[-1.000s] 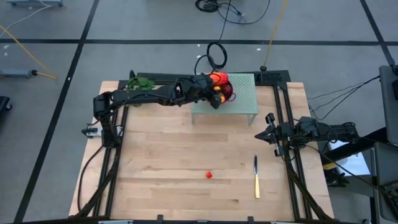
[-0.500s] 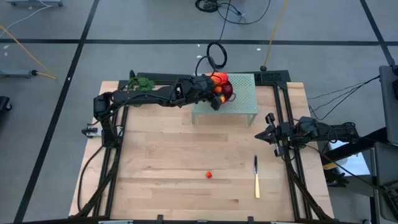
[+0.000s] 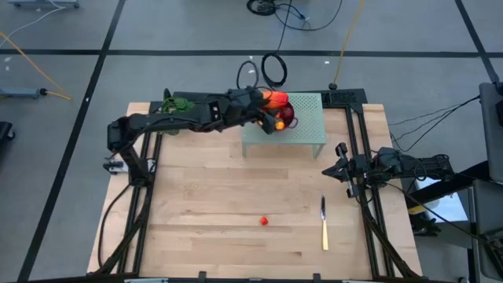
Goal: Pick & Place Fruit
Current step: Put the peach into the strainer bowl on the shelf
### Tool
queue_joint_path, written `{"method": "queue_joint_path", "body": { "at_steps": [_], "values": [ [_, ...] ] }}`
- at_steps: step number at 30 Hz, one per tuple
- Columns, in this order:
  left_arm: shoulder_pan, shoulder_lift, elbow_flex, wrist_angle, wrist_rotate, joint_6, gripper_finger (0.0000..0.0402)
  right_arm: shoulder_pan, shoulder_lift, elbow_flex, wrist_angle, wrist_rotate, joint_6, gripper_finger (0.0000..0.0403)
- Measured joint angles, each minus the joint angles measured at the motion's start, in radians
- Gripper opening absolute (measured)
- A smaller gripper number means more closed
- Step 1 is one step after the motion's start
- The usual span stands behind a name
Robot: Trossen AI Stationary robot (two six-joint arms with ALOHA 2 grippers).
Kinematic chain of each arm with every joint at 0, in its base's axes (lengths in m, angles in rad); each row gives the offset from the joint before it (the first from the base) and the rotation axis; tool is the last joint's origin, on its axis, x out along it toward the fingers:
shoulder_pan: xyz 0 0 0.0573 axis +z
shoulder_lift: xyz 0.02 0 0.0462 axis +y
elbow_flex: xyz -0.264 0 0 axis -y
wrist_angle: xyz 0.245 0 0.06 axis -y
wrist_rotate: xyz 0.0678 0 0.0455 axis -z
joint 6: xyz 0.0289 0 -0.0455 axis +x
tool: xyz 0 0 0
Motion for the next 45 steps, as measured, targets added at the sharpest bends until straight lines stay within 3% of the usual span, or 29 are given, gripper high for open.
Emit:
{"method": "queue_joint_path", "body": {
  "at_steps": [9,23,33,45],
  "values": [
    [-0.100,-0.062,0.000,0.000,0.000,-0.004,0.0251,0.000,0.000,0.000,0.000,0.000,0.000,0.0000],
    [-0.365,-0.063,0.000,-0.036,-0.006,-0.046,0.0250,0.000,0.000,0.000,0.000,0.000,0.000,0.0000],
    [-0.511,-0.002,0.000,-0.074,-0.020,-0.216,0.0250,0.000,0.000,0.000,-0.001,0.000,0.000,0.0000],
    [-0.608,0.167,0.000,-0.053,-0.006,-0.616,0.0250,0.000,0.000,0.000,-0.001,0.000,0.000,0.0000]
  ]
}}
